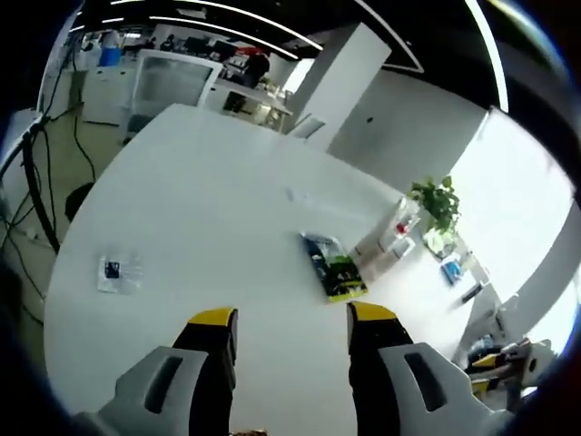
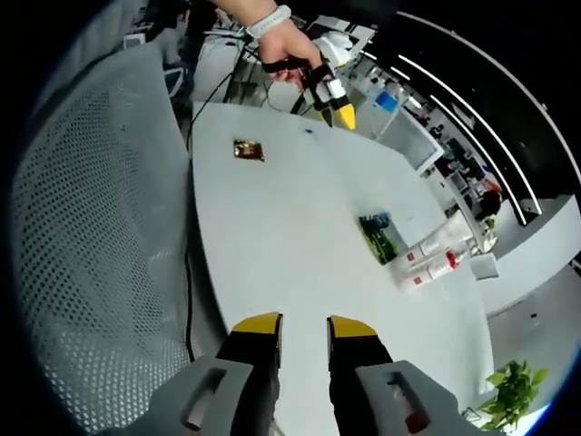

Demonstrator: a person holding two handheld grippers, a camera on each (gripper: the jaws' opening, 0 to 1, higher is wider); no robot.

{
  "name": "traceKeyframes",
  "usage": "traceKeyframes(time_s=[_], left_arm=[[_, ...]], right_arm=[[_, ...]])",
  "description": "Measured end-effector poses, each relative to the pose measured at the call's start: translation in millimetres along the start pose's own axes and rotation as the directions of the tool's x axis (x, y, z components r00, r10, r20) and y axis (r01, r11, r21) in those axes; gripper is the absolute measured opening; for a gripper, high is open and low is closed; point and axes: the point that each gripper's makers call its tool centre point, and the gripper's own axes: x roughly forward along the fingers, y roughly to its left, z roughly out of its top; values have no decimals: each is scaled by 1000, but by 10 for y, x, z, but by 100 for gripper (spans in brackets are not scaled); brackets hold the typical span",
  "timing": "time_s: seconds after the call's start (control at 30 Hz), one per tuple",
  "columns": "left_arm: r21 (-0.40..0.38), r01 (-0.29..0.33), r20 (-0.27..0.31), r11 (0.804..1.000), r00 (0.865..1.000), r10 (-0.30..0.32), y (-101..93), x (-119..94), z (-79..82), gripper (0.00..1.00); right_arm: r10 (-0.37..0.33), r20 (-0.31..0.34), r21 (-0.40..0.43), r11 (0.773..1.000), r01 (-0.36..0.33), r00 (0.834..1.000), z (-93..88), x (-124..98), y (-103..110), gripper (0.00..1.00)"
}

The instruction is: Arrange the skincare products in the storage area until every visible bottle or jar stands upright without overlapping.

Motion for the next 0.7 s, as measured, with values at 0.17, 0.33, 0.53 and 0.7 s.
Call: traceKeyframes(time_s=[0.17,0.33,0.53,0.7], left_arm=[[-13,-22,9,1000,1000,22,57,-95,-117,45],[43,-49,-18,998,999,50,61,-107,-263,50],[152,-124,-81,981,987,137,158,-86,-462,58],[231,-170,-110,958,974,199,260,-163,-605,61]], right_arm=[[-12,-7,0,1000,12,1000,-19,-13,-13,12],[-19,-14,1,1000,19,1000,-38,-17,-19,13],[-27,-19,1,1000,27,999,-50,-20,-28,13],[-24,-12,-6,1000,24,1000,-35,-20,-18,13]])
